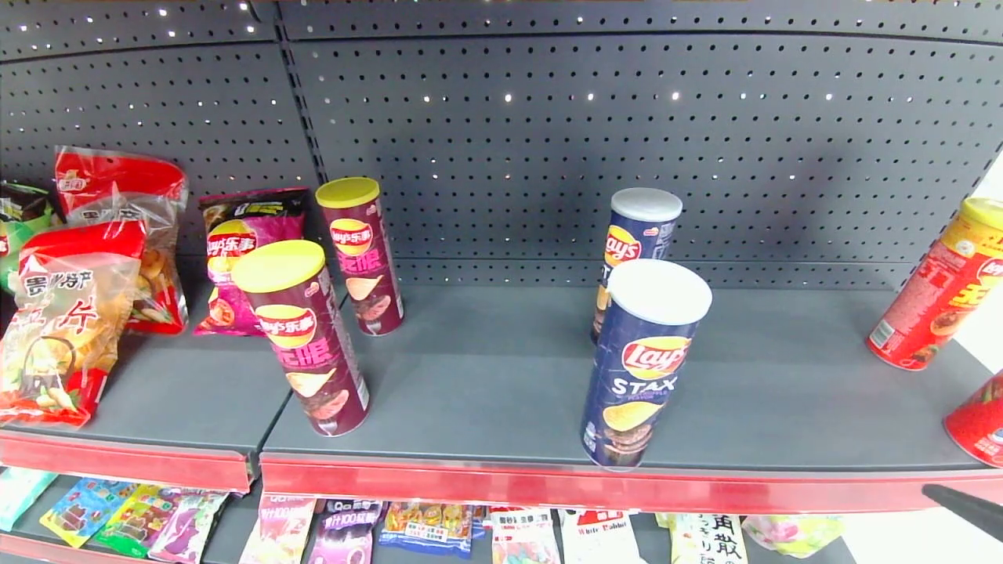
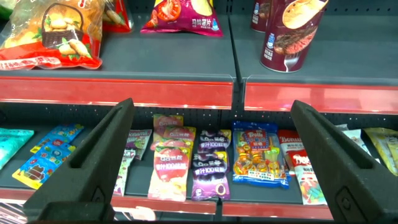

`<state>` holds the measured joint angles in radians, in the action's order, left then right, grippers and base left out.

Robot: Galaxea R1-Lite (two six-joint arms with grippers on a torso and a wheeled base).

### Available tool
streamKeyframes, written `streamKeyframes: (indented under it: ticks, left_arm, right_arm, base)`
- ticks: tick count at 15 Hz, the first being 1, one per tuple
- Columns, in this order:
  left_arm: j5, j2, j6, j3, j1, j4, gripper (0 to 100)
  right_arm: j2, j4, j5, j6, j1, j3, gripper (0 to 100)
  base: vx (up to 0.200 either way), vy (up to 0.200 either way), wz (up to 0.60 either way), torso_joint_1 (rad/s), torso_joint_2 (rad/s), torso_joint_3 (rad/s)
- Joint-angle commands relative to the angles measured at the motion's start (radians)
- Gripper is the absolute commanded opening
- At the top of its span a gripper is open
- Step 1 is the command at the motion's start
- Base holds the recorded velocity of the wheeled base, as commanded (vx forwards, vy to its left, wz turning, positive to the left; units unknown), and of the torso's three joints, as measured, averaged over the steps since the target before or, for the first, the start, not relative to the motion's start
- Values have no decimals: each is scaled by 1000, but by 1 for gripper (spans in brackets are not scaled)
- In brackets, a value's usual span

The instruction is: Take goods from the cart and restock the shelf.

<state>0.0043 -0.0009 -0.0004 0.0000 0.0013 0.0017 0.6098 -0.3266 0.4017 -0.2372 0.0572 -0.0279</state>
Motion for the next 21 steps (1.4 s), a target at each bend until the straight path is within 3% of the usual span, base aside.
streamKeyframes:
  ticks: [1,3,6,8,9,11,12,16,21]
  left_arm:
    - [0,1,0,0,0,0,100]
    - [0,1,-1,0,0,0,100]
    - [0,1,-1,0,0,0,100]
    - [0,1,0,0,0,0,100]
    - [0,1,-1,0,0,0,100]
    - [0,1,0,0,0,0,100]
    - [0,1,0,0,0,0,100]
    - [0,1,-1,0,0,0,100]
    - [0,1,-1,0,0,0,100]
  right_arm:
    - [-381,228,-207,12,33,19,100]
    - [-389,278,-230,13,32,-18,100]
    - [33,310,-245,33,84,-259,100]
    - [315,215,-238,111,176,-372,100]
    - [464,73,-236,182,223,-394,100]
    - [633,-149,-138,197,223,-391,100]
    - [696,-220,2,182,191,-391,100]
    - [826,-238,293,-47,76,-412,100]
    - [878,-236,407,-100,82,-455,100]
  base:
    - [0,0,0,0,0,0]
    - [0,0,0,0,0,0]
    - [0,0,0,0,0,0]
    - [0,0,0,0,0,0]
    - [0,0,0,0,0,0]
    - [0,0,0,0,0,0]
    - [0,0,0,0,0,0]
    - [0,0,0,0,0,0]
    - [0,0,0,0,0,0]
